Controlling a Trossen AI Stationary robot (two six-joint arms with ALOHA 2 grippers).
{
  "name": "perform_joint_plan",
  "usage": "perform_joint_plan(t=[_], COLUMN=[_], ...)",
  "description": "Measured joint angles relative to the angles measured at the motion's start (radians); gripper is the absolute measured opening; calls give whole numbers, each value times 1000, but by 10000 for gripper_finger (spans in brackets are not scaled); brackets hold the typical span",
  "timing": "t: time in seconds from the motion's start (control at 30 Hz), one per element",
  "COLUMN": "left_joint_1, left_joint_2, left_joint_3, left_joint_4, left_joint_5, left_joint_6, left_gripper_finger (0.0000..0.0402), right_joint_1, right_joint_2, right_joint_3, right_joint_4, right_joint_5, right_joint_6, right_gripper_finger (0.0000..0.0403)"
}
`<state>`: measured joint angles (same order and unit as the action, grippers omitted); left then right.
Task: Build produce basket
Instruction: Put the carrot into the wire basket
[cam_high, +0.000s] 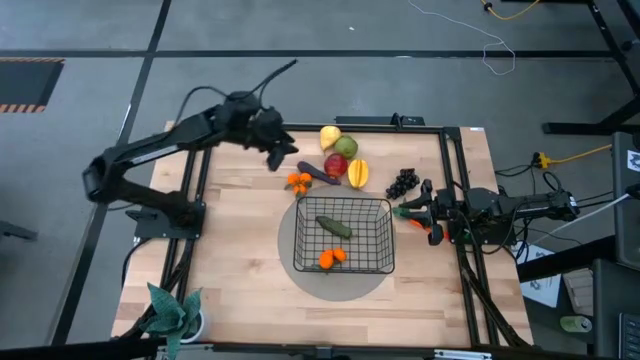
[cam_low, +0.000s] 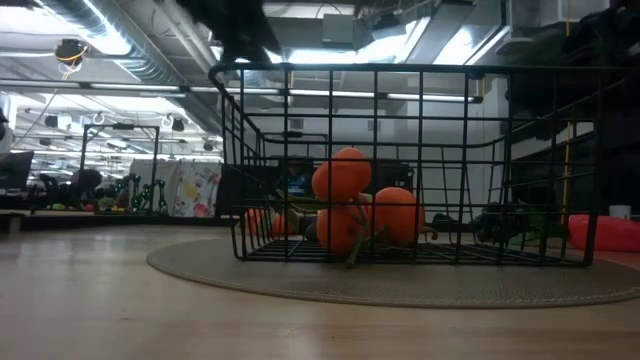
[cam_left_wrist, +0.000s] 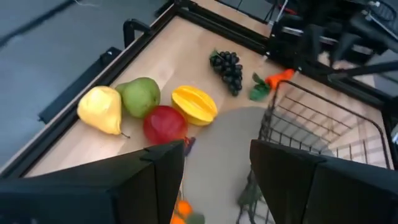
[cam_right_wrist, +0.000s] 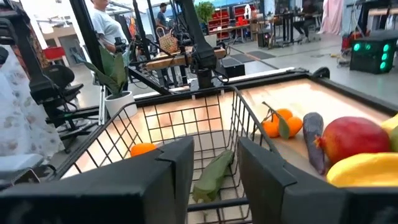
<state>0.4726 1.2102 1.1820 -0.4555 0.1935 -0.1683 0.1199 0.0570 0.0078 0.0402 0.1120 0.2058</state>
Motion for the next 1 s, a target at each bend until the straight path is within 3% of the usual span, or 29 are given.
perform_joint_plan(t=[0.13,0.27,0.43,0.6,0.77,1.0], left_joint_1=[-89,-171,-243,-290,-321,-325], left_joint_2=[-102,-191,-330,-525,-711,-862], left_joint_3=[0,-15,-163,-418,-653,-796], left_joint_4=[-121,-254,-267,-119,123,237], left_joint_5=[-112,-160,-191,-300,-311,-316], left_joint_6=[24,44,-22,-121,-140,-138], left_gripper_finger=[172,172,172,172,172,172], right_joint_1=[0,0,0,0,0,0], right_joint_2=[0,0,0,0,0,0], right_joint_3=[0,0,0,0,0,0], right_joint_4=[0,0,0,0,4,164], right_joint_5=[0,0,0,0,0,52], right_joint_6=[32,57,80,81,80,74], right_gripper_finger=[122,122,122,122,122,122])
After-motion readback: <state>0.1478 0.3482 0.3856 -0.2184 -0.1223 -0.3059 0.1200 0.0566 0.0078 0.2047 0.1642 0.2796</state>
